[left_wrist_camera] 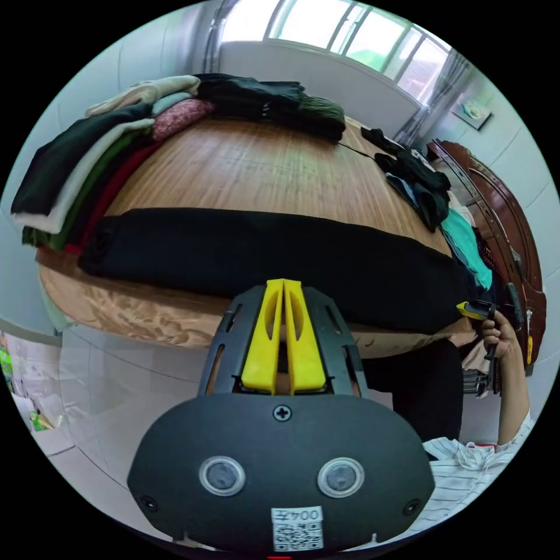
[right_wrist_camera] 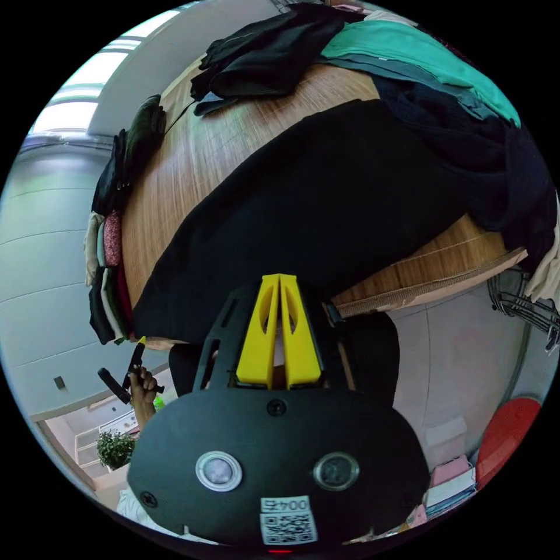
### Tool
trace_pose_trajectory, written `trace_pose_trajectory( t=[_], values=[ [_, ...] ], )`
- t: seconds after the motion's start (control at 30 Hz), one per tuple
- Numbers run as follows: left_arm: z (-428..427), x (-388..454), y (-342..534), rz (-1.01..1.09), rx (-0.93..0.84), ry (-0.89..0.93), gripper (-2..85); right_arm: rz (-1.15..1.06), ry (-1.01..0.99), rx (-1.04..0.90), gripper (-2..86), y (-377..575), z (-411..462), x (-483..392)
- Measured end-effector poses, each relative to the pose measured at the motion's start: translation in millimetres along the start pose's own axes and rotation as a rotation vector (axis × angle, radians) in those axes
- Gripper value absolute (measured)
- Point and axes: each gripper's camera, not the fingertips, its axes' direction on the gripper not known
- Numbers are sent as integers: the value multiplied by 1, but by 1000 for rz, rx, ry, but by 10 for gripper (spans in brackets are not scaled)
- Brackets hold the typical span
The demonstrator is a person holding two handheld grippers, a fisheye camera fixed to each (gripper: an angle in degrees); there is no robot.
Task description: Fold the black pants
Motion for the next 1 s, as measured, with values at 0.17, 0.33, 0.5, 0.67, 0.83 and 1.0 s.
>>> trace_pose_trajectory(
  t=[0.17,0.33,0.5,0.67,0.83,1.0],
  values=[
    [-56,-76,10,-171,24,31,34,-84,30,4,-8,6,36,-32],
    [-95,-161,26,-414,93,175,67,-110,88,44,-8,15,60,-40],
    [-143,-216,34,-557,296,291,78,-160,170,66,-8,21,73,-61],
    [-185,-226,4,-539,429,244,95,-187,288,77,-8,26,89,-89],
    [-202,-222,-14,-486,451,265,110,-183,318,97,-8,32,100,-102],
    [-210,-200,-16,-515,468,352,114,-181,300,109,-8,37,107,-107]
  ],
)
